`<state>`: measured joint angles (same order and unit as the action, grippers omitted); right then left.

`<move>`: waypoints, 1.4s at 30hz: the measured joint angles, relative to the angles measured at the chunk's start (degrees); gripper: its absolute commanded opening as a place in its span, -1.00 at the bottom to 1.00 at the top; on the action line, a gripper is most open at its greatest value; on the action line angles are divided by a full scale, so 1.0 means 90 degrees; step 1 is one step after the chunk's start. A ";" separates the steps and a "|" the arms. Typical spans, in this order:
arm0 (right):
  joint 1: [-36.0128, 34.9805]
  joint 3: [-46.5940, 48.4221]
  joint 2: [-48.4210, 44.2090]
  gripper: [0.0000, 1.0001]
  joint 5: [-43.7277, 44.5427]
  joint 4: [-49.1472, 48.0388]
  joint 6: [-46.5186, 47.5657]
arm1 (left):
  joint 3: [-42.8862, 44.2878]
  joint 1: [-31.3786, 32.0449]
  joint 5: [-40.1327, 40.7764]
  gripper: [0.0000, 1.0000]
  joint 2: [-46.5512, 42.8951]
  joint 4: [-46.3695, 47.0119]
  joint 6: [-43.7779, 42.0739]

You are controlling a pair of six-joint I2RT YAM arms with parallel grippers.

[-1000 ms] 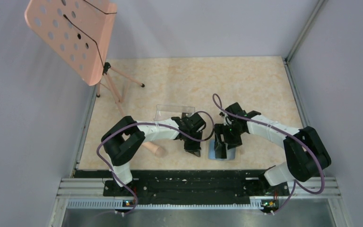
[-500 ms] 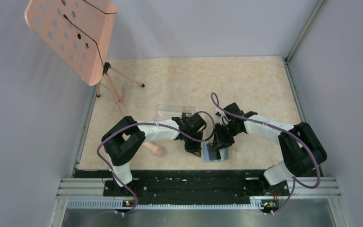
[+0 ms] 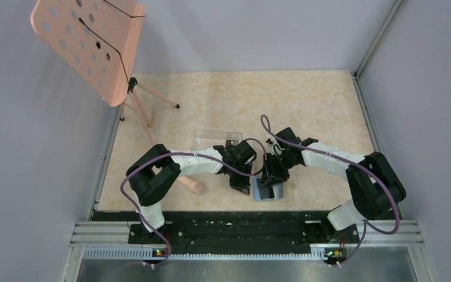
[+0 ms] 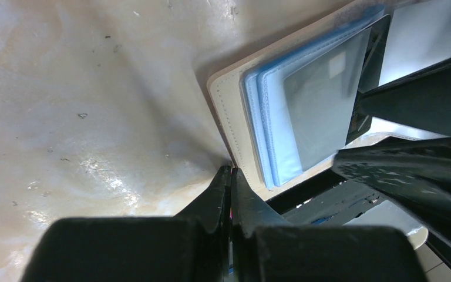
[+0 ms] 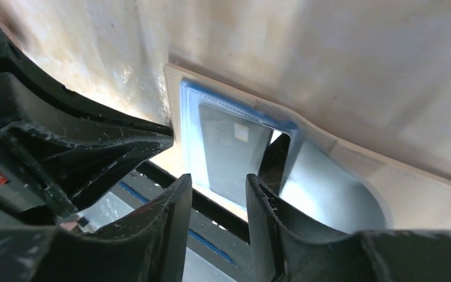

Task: Put the credit cards into the card holder
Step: Insert the credit card into the card holder.

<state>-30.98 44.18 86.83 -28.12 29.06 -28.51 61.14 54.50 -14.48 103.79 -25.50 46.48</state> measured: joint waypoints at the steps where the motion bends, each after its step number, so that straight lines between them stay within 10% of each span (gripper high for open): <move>1: 0.0000 0.0039 -0.0092 -0.10 0.0121 0.0087 0.0027 | 0.0000 0.0000 0.0002 -1.00 0.0000 0.0000 0.0002; 21: 0.0085 -0.0032 -0.0131 -0.14 0.0534 0.0590 0.0338 | 0.0000 0.0000 0.0000 -1.00 0.0000 0.0000 0.0005; 32: -0.0058 -0.0017 0.0231 -0.81 0.0087 0.0294 0.0107 | 0.0002 0.0000 0.0002 -1.00 0.0000 -0.0002 0.0005; 42: -0.0158 0.0155 0.0610 -0.67 -0.0204 0.0070 -0.0177 | 0.0102 -0.0102 0.0189 -0.88 -0.0017 -0.0413 -0.0012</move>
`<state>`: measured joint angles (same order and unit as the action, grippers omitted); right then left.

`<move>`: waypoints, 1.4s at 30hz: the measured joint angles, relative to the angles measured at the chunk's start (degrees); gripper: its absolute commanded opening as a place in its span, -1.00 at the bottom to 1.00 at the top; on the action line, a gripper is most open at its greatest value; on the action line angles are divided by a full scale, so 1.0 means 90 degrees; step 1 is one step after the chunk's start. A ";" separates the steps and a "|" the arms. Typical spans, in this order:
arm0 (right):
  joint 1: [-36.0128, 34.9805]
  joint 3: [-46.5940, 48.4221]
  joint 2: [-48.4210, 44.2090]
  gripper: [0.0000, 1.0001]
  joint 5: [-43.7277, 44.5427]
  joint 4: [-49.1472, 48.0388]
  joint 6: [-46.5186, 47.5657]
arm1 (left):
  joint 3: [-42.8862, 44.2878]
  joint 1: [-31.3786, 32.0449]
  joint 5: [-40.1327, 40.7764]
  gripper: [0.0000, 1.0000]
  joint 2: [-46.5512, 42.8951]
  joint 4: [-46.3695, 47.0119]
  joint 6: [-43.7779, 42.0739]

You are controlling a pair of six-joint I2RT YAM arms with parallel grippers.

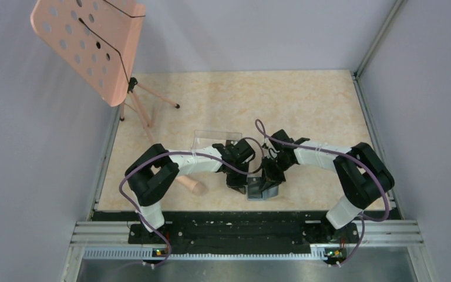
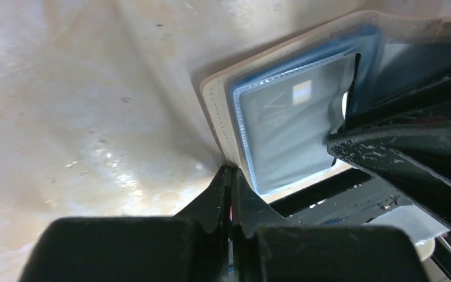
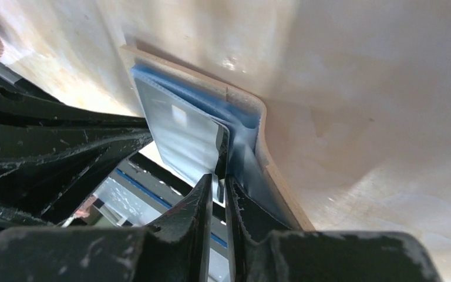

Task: Put the credit cards into the card holder
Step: Insert the credit card into the card holder.

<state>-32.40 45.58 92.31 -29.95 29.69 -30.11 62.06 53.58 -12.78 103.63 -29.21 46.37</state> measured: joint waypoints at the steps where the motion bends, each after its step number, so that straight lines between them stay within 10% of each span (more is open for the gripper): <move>1: -0.0015 0.0015 0.0000 -0.58 -0.0012 -0.0010 -0.0007 | 0.0000 -0.0017 0.0063 -0.79 -0.0022 -0.0046 -0.0005; 10: -0.0114 0.0291 -0.0233 -0.01 0.0231 0.0153 0.0160 | -0.0012 -0.0095 0.0736 -0.11 -0.0418 -0.0437 -0.0107; 26: -0.0126 -0.0129 -0.0656 -1.00 0.0731 0.0313 0.0425 | -0.0634 -0.0306 -0.0549 -0.05 -0.0765 0.1345 0.0359; 42: -0.0124 -0.0359 -0.0461 -1.00 0.0673 0.0185 0.0452 | -0.0580 -0.0355 -0.0782 -0.03 -0.0364 0.1588 0.0410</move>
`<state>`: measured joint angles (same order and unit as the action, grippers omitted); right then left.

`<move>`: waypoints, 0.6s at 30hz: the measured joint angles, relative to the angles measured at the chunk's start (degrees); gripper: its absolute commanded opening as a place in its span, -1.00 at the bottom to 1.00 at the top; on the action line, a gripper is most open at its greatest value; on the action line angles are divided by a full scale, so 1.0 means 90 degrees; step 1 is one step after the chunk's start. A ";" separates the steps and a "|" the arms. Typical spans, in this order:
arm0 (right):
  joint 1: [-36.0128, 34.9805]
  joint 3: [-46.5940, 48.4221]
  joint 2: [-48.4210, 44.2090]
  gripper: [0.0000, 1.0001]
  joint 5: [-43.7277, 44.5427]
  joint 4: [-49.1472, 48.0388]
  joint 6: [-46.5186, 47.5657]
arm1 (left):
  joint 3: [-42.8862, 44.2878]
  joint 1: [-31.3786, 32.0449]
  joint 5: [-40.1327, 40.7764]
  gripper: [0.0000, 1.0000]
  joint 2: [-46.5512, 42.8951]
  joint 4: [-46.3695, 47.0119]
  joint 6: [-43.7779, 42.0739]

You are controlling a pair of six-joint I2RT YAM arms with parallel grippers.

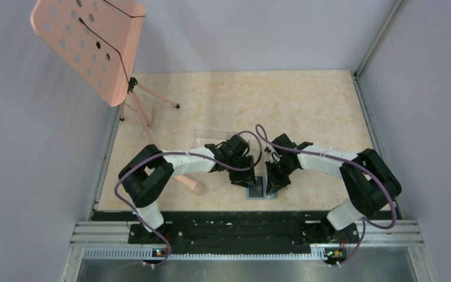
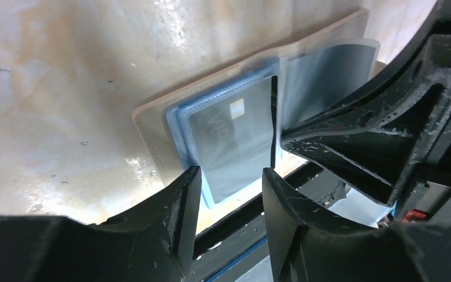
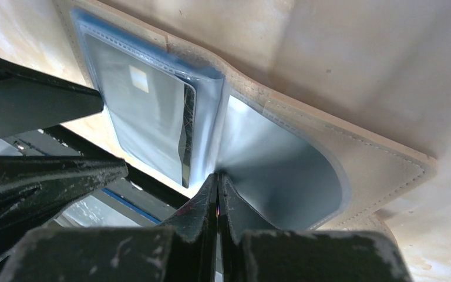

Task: Put the credit cards into the card holder
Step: Insert the credit card into the card holder, then turn over the card slot in the card holder.

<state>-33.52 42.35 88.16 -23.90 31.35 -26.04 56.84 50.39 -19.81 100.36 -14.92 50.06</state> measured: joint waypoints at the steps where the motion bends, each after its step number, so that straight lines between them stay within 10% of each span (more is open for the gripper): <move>1: 0.0000 0.0000 0.0000 -1.00 -0.0002 0.0000 0.0000 | 0.0027 0.0000 0.0049 -0.03 0.0000 -0.0051 -0.0005; 18: 0.0000 0.0000 0.0049 -1.00 -0.0114 -0.0053 0.0056 | 0.0398 0.0085 0.0410 -0.12 0.0175 -0.0687 -0.0185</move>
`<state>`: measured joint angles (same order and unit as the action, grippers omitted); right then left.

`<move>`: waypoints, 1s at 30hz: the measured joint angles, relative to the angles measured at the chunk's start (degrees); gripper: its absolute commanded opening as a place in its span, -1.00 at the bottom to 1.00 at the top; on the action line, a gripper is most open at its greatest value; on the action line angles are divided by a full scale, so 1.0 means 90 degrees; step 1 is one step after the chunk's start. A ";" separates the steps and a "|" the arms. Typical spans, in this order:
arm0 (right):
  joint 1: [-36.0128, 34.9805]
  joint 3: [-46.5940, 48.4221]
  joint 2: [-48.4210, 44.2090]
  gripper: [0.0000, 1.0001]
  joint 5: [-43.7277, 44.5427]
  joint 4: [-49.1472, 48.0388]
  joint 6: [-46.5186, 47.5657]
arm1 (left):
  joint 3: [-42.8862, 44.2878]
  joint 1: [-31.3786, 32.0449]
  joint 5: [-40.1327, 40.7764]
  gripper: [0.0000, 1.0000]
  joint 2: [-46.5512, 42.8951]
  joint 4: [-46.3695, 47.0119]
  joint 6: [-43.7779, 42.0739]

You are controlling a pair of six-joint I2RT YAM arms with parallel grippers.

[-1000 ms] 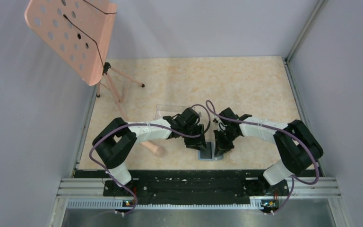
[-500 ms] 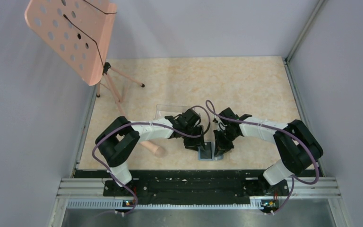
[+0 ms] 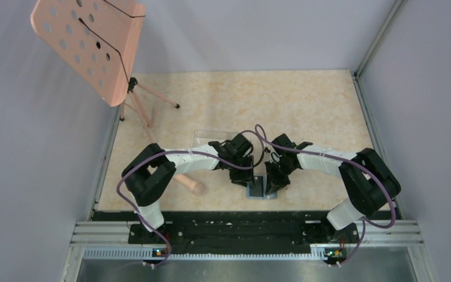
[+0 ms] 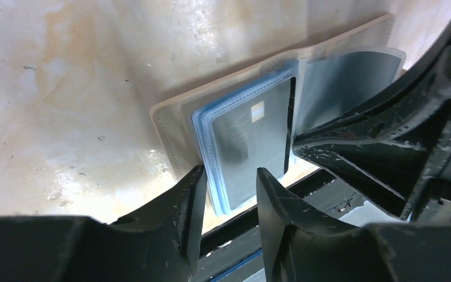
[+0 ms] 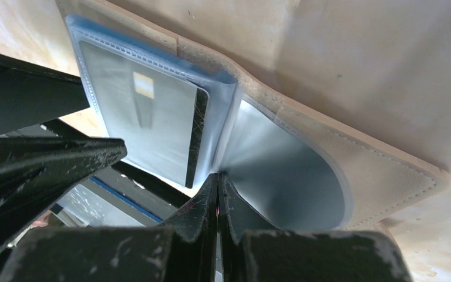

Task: Put the credit cards into the card holder
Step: Turn over the card slot in the card holder.

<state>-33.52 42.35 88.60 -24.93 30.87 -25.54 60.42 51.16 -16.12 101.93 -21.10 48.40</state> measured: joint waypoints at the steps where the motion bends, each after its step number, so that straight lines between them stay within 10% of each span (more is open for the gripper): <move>1: 0.0000 0.0000 0.0002 -1.00 -0.0002 0.0000 0.0002 | 0.0075 0.0027 0.0063 -0.09 0.0000 -0.0090 -0.0024; 30: 0.0000 0.0007 0.0022 -1.00 -0.0039 0.0000 0.0053 | 0.0772 0.0406 0.0687 -0.11 0.0197 -0.0721 -0.0313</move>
<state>-33.52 42.41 88.79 -25.28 30.87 -25.06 67.37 54.81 -9.93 103.70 -27.59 45.58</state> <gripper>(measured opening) 0.003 0.448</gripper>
